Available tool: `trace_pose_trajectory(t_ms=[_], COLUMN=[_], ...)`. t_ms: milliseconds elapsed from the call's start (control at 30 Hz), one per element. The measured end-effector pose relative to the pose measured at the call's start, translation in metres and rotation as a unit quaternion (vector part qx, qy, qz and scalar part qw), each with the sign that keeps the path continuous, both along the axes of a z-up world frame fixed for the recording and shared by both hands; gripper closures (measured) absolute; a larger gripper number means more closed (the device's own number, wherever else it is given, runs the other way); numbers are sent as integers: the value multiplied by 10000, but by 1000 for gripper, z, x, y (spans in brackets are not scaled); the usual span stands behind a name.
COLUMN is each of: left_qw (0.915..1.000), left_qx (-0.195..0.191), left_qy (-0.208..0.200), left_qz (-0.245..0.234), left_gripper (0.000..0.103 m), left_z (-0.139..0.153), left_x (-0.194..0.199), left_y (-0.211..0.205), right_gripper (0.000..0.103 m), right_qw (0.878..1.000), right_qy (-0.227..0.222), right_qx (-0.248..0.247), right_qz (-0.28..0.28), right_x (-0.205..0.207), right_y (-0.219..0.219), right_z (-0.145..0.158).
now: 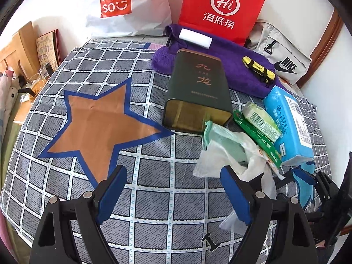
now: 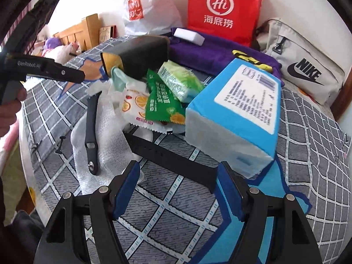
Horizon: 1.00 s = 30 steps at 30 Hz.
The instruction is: Organize soft objects
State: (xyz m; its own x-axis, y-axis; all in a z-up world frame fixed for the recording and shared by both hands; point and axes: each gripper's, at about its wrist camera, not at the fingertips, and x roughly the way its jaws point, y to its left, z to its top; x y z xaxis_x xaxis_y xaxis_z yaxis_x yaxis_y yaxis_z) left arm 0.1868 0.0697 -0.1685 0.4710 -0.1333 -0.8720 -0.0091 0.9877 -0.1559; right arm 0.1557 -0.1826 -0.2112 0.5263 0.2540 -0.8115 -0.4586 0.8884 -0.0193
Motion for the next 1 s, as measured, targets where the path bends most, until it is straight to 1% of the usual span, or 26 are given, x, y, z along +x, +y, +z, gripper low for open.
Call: trace_pose_trajectory(t_ms=[100, 200, 300, 333, 367, 400, 433, 467, 500, 533, 567, 600, 667, 767, 833, 867, 900, 1000], left_qw=[10000, 10000, 9999, 9999, 9999, 9998, 9998, 9998, 9997, 9997, 9997, 9996, 9996, 9995, 9995, 9995, 9996, 9995], left_qx=[26, -19, -81, -96, -103, -110, -126, -141, -156, -176, -194, -214, -252, -275, -272, -264, -266, -289], left_qy=[31, 61, 94, 102, 110, 118, 119, 119, 118, 114, 117, 126, 115, 93, 84, 85, 85, 110], left_qz=[-14, -14, -51, -67, -80, -98, -114, -126, -130, -121, -114, -106, -106, -111, -118, -114, -100, -49], left_gripper=[17, 17, 17, 17, 17, 17, 17, 17, 17, 17, 17, 17, 17, 17, 17, 17, 17, 17], left_z=[-2, -5, -8, -8, -8, -9, -9, -9, -9, -9, -9, -9, -9, -8, -8, -8, -8, -9], left_x=[0, -1, -1, -2, -2, -3, -3, -4, -5, -5, -5, -6, -7, -9, -9, -9, -10, -10], left_y=[3, 5, 5, 5, 4, 4, 4, 4, 5, 6, 6, 7, 9, 10, 11, 12, 13, 18], right_gripper=[31, 31, 32, 37, 48, 58, 65, 78, 83, 85, 93, 97, 96, 94, 79, 65, 58, 58], right_qw=[9998, 9993, 9992, 9993, 9994, 9993, 9993, 9993, 9991, 9990, 9990, 9989, 9987, 9988, 9980, 9976, 9974, 9960], right_qy=[-20, -125, -95, -31, 124, 183, 181, 200, 244, 282, 318, 353, 418, 231, 97, 33, -20, -11], right_qx=[-200, -322, -331, -254, -56, 26, 14, -22, -46, -45, -32, -48, -33, -225, -350, -358, -369, -486], right_qz=[83, 170, 219, 257, 329, 336, 325, 324, 336, 336, 328, 304, 295, 372, 513, 588, 623, 748], right_x=[4, 5, 7, 8, 8, 8, 7, 6, 5, 4, 3, 2, 2, -2, -4, -4, -4, 1], right_y=[6, 12, 13, 12, 9, 8, 7, 6, 5, 3, 2, 1, -3, 0, 7, 10, 13, 23], right_z=[-7, -8, -8, -8, -8, -7, -5, -4, -2, -1, -1, -1, 0, 4, 6, 8, 8, 5])
